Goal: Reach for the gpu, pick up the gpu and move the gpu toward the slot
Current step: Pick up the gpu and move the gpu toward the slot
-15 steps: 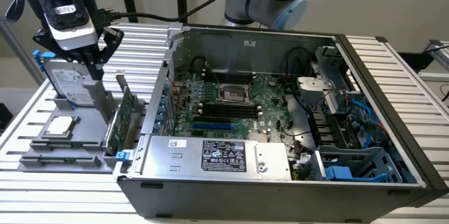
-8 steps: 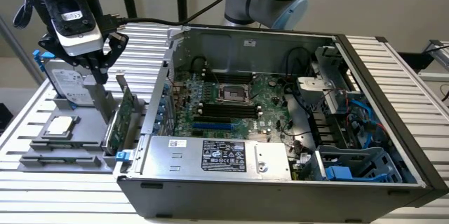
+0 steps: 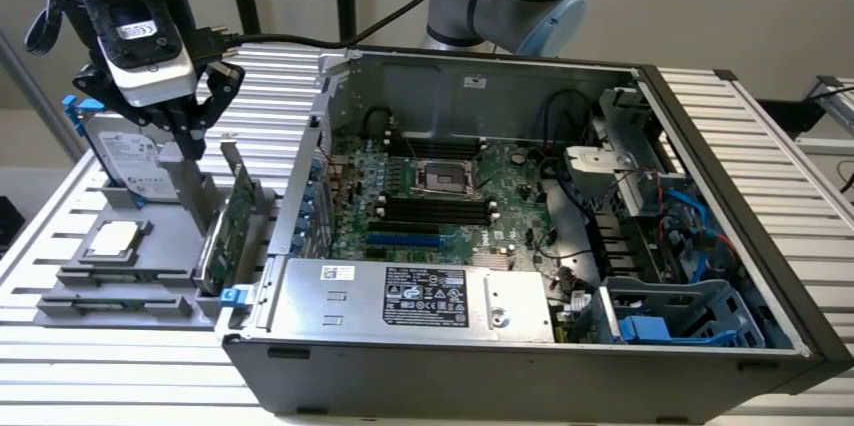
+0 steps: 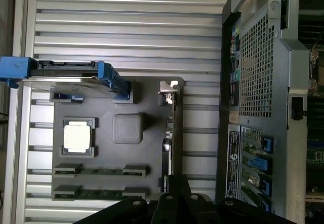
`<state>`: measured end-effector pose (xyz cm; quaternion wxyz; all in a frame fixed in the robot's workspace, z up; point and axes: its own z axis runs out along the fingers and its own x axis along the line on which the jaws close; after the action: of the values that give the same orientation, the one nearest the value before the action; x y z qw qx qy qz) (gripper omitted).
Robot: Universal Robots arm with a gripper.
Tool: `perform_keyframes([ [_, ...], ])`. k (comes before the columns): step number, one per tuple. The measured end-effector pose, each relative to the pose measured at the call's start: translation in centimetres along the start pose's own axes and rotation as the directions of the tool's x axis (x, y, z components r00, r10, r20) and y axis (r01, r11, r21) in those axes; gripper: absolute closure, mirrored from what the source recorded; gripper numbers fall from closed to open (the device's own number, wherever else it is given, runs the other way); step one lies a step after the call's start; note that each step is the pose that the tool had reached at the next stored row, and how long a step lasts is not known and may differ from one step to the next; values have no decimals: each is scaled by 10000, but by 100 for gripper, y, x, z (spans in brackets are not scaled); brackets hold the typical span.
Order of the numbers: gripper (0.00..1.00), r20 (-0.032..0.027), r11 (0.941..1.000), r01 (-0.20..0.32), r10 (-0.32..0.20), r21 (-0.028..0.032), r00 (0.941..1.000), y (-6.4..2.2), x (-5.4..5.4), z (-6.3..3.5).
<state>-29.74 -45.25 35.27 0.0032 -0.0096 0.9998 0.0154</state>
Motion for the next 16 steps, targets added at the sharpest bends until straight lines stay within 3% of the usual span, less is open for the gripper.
perform_keyframes([
  [4, 89, -1, 10000, 0, 0, 1, 10000, 0, 0, 0],
  [5, 83, 0, 10000, 0, 0, 0, 10000, 0, 0, 0],
  [6, 83, 0, 10000, 0, 0, 0, 10000, 0, 0, 0],
  [8, 70, 0, 10000, 0, 0, 0, 10000, 0, 0, 0],
  [9, 70, 0, 10000, 0, 0, 0, 10000, 0, 0, 0],
  [11, 58, 2, 10000, 0, 0, -1, 10000, -1, 0, 23],
  [16, 58, 12, 10000, -99, 99, 3, 10000, -3, 77, 158],
])
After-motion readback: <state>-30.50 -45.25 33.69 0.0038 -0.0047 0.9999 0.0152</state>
